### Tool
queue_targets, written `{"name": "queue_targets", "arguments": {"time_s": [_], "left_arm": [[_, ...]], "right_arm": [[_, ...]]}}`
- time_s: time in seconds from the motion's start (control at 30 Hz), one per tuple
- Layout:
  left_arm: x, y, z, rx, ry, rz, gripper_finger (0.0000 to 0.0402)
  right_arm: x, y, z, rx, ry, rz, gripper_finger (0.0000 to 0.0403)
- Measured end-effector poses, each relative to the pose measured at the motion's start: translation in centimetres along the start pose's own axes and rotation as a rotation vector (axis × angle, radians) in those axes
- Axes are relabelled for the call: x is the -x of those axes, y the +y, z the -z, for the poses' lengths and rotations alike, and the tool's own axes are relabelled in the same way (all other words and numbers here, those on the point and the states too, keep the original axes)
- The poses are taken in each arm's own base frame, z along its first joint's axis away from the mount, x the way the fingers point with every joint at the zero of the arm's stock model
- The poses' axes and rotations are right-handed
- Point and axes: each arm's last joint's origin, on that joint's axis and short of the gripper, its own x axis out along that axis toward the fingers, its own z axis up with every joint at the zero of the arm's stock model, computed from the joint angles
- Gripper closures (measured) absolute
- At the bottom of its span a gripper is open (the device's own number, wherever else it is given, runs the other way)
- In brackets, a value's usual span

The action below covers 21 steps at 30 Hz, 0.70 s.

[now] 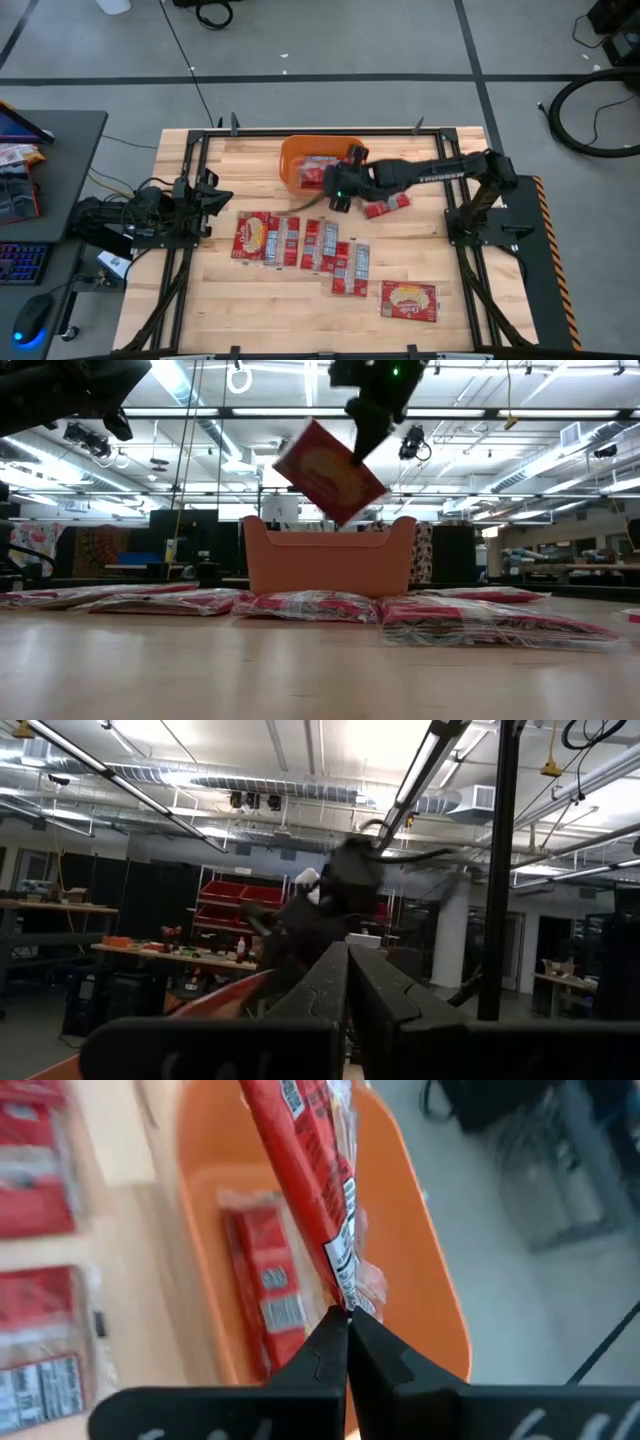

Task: Sort popcorn bags into baskets
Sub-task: Put the red popcorn bag into the orange bin

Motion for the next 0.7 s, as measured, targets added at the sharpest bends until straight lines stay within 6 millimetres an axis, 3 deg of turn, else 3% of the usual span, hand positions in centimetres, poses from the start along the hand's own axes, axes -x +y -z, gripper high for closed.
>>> {"name": "queue_targets", "arguments": {"time_s": [0.23, 0.43, 0.7], "left_arm": [[0.0, 0.0, 0.0, -0.021, -0.005, -0.011, 0.0384], [-0.1, 0.1, -0.1, -0.043, -0.010, -0.056, 0.0384], [-0.1, 0.1, -0.1, -0.040, -0.008, -0.055, 0.0384]], "right_arm": [[-3.7, -1.5, 0.5, -0.031, 0.152, -0.015, 0.0396], [-6.5, -0.8, -0.8, 0.033, 0.276, 0.023, 0.0396], [-10.2, -1.6, -2.6, 0.050, 0.431, 0.070, 0.0396]]}}
